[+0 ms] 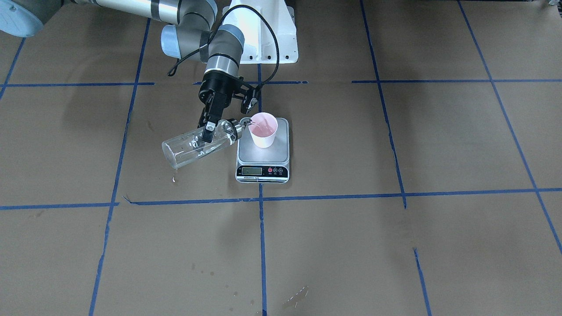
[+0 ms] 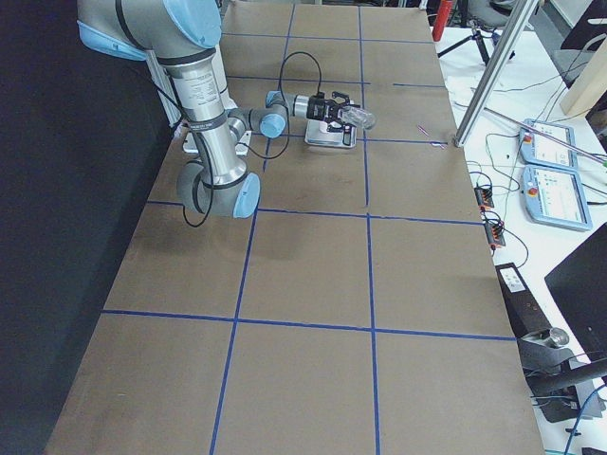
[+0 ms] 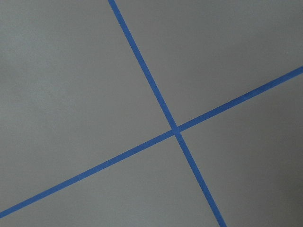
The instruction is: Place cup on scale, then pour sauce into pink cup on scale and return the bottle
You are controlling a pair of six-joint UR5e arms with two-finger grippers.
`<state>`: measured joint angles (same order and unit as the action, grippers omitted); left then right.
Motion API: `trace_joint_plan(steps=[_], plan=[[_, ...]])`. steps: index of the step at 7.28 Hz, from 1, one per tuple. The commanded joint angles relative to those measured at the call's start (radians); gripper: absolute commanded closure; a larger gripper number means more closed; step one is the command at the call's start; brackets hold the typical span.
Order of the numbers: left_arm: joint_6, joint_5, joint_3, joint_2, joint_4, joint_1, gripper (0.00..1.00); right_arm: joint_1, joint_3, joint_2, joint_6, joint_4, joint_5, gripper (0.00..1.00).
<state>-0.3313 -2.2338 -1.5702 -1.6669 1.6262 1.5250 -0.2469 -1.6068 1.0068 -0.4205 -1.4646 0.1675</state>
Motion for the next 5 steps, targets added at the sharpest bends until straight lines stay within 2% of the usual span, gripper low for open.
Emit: trace_joint_plan(steps=[1, 4, 5], plan=[[0.000, -0.001, 0.002, -0.001, 0.001, 0.000, 0.00, -0.002, -0.001, -0.002, -0.078, 0.001, -0.014, 1.00], [0.000, -0.001, 0.002, -0.002, 0.001, 0.000, 0.00, -0.002, -0.007, -0.005, -0.061, 0.021, -0.003, 1.00], [0.000, 0.000, -0.001, -0.005, 0.000, 0.000, 0.00, -0.003, -0.002, -0.004, -0.041, 0.068, 0.003, 1.00]])
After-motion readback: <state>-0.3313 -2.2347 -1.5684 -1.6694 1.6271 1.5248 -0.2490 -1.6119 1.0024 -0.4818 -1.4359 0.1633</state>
